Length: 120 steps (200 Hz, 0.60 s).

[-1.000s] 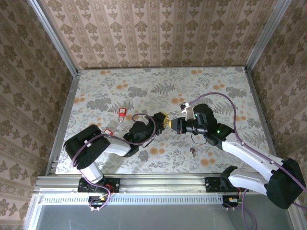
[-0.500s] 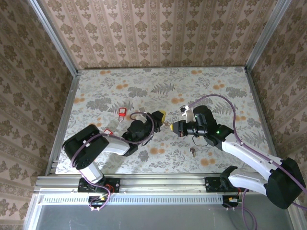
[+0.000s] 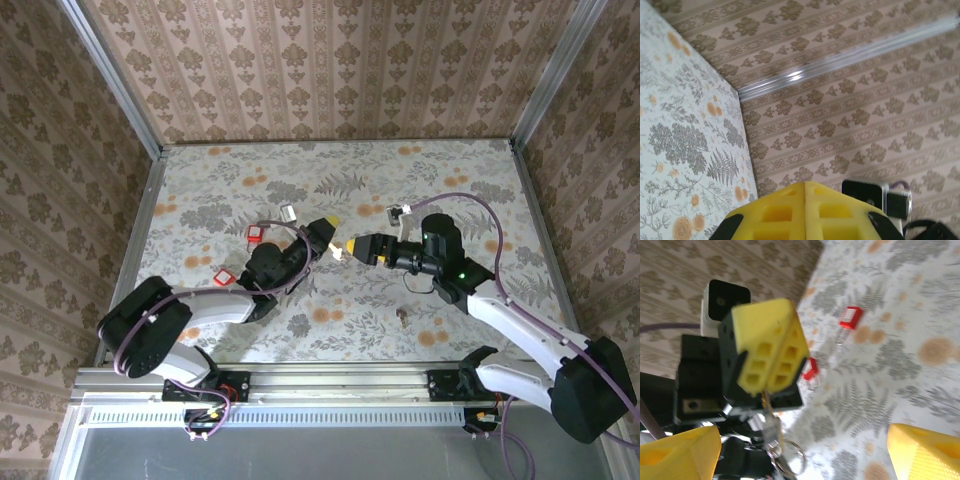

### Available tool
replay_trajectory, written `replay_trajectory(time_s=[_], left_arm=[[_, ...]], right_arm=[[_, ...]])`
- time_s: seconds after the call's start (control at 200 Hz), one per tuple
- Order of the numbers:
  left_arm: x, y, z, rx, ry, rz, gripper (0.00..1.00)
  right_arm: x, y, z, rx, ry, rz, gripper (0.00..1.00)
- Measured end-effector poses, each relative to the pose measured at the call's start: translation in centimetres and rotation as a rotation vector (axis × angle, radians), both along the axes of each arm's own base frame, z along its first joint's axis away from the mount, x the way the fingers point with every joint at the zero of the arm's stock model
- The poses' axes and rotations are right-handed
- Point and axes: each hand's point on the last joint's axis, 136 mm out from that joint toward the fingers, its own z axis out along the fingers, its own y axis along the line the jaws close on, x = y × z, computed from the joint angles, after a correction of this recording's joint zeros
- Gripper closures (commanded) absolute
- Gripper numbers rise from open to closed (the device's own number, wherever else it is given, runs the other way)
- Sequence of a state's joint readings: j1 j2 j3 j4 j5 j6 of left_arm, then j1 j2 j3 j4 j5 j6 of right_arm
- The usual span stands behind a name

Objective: Unlock with the key

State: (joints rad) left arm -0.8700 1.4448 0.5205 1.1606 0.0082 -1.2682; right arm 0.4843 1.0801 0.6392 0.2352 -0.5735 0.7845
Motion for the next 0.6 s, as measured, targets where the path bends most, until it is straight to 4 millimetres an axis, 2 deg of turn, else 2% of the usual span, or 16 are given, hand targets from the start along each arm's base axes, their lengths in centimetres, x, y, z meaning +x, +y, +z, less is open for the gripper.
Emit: replay_trajectory(time_s=[0.11,0.35,0.6], left_arm=[[-0.6,0.0,1.2,0.052,-0.09,-0.001,1.0],[-1.0,0.7,3.2,0.092,-0.212,0.032,1.0],[-1.3,1.0,4.1,0.09,-0.269,0.066,1.0]], right_arm=[[0.5,1.0,0.6,0.087,0.005,0.028,0.14],[-0.3,2.6,-0.1,0.205,0.036,0.079,0.23],[-1.3,3.7,2.3,0.315,-0.016,0.128,0.39]])
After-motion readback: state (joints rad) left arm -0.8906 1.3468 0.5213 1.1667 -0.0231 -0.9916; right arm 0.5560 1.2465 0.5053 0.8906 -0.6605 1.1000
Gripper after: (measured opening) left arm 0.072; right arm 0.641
